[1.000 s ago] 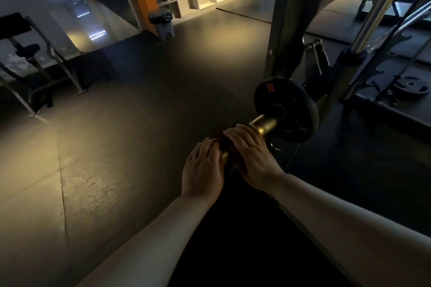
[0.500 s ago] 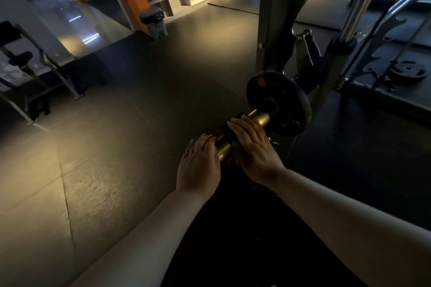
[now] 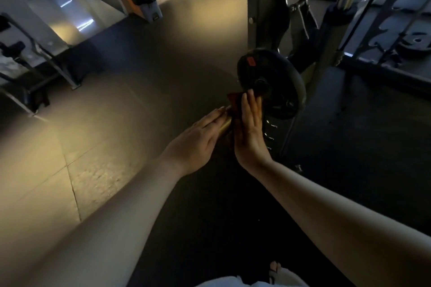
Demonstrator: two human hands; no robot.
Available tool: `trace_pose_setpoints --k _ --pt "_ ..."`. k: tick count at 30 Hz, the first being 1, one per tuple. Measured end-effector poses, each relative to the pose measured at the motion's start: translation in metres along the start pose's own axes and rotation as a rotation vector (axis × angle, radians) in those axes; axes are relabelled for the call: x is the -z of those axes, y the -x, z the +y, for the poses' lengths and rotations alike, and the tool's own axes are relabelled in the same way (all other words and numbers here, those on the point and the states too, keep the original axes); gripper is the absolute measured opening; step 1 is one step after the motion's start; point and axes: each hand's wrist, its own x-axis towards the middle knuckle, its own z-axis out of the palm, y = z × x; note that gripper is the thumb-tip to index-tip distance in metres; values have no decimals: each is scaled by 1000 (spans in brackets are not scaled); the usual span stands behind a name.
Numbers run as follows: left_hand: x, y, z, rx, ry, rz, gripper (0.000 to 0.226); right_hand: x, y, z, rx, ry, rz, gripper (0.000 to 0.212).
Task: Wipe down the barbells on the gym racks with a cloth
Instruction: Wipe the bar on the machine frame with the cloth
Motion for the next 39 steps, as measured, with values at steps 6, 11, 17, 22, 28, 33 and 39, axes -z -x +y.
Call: trace_pose_setpoints --k 6,11,17,22,28,33,39 --pt "3 -1 -6 38 225 38 46 -17 16 -21 -82 -77 63 73" --pt "3 6 -9 22 252 11 43 -47 48 -37 -100 -77 77 63" --pt "12 11 -24 -190 198 -37 46 -57 21 -35 -161 -177 299 58" --pt "9 23 -50 -239 297 -41 41 -92 48 -55 -186 -344 378 61" --pt "2 29 -65 -280 454 17 44 -127 68 -58 -104 -292 533 56" --pt "2 26 -66 -261 489 -6 41 -117 45 -74 -274 -367 659 51" --pt "-1 28 -68 -238 568 11 42 -156 77 -92 -159 -476 659 55"
